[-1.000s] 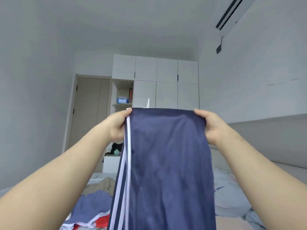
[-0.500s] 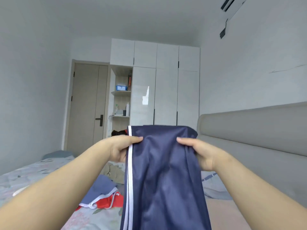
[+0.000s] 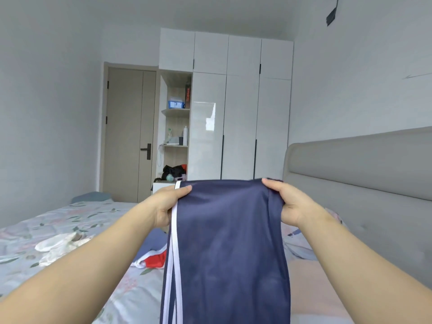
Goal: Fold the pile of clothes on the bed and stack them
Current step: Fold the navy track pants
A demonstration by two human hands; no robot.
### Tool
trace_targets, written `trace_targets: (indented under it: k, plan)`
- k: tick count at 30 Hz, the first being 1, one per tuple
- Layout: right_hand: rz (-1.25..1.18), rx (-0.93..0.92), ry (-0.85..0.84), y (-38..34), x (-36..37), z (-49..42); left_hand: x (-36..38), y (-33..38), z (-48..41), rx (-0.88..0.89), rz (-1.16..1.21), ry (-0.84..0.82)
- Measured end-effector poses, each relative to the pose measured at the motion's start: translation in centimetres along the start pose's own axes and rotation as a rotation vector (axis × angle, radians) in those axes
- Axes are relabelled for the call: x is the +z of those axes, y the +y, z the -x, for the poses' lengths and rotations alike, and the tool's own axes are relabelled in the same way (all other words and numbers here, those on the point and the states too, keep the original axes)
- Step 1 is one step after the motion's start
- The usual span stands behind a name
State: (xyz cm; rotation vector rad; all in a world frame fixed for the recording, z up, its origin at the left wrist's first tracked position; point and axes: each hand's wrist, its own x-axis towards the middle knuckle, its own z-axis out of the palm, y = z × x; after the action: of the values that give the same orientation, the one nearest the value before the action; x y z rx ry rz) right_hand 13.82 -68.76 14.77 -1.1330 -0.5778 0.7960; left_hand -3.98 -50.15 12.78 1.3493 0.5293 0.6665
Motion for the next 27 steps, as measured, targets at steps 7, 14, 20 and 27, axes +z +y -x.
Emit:
trace_targets:
  k: [7,14,20,27]
  plan:
    - [0.093,-0.088,0.141,0.8,-0.5,-0.2,0.6,0.6,0.4,0.138,0.032,0.038]
    - [0.232,0.06,-0.009,0.3,-0.1,1.0,0.5,1.0,0.3,0.09,0.128,0.078]
    - [0.268,-0.041,0.202,-1.4,-0.5,0.3,-0.5,0.1,0.8,0.089,0.041,0.013]
    - [0.173,-0.217,0.188,-1.1,-0.3,-0.1,-0.6,0.8,0.4,0.169,0.088,0.047]
